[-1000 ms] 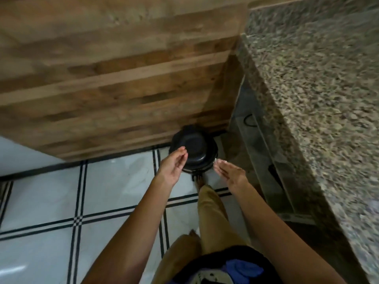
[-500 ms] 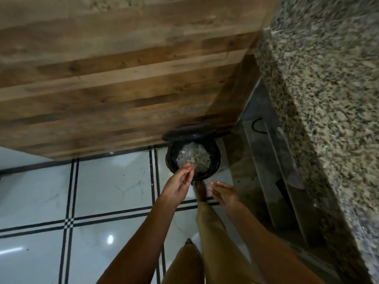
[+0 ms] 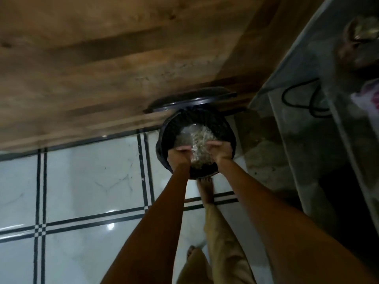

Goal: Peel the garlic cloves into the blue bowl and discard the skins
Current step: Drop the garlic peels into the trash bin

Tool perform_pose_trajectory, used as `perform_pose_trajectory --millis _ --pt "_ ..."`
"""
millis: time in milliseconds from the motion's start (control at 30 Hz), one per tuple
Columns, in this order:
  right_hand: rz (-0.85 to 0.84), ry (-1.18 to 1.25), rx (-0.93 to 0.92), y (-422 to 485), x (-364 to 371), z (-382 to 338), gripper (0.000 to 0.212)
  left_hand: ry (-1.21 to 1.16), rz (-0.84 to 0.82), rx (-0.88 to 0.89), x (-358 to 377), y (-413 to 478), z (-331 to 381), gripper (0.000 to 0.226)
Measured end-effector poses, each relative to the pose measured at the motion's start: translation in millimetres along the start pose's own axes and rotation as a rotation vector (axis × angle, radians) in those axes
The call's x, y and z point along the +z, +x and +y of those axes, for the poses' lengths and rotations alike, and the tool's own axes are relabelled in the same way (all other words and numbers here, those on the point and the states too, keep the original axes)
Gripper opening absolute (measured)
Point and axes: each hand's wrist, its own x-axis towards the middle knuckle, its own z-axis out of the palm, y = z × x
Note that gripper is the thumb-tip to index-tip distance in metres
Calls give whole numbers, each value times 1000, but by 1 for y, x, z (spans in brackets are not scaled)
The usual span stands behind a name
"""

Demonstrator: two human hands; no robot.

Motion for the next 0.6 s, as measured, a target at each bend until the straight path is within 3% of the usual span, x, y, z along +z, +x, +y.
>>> perform_pose_trajectory --millis 133,300,400,467,600 --pt "30 -133 -87 16 2 -2 18 118 118 151 8 9 1 19" --pt "83 -218 -154 22 10 -3 11 269 63 274 8 14 1 24" --pt "174 -305 -178 17 9 -5 2 283 103 309 7 14 2 16" --pt "193 -327 -222 19 10 -2 12 269 124 355 8 15 1 11" --pt "283 -487 -255 12 10 -4 12 411 -18 451 8 17 1 19"
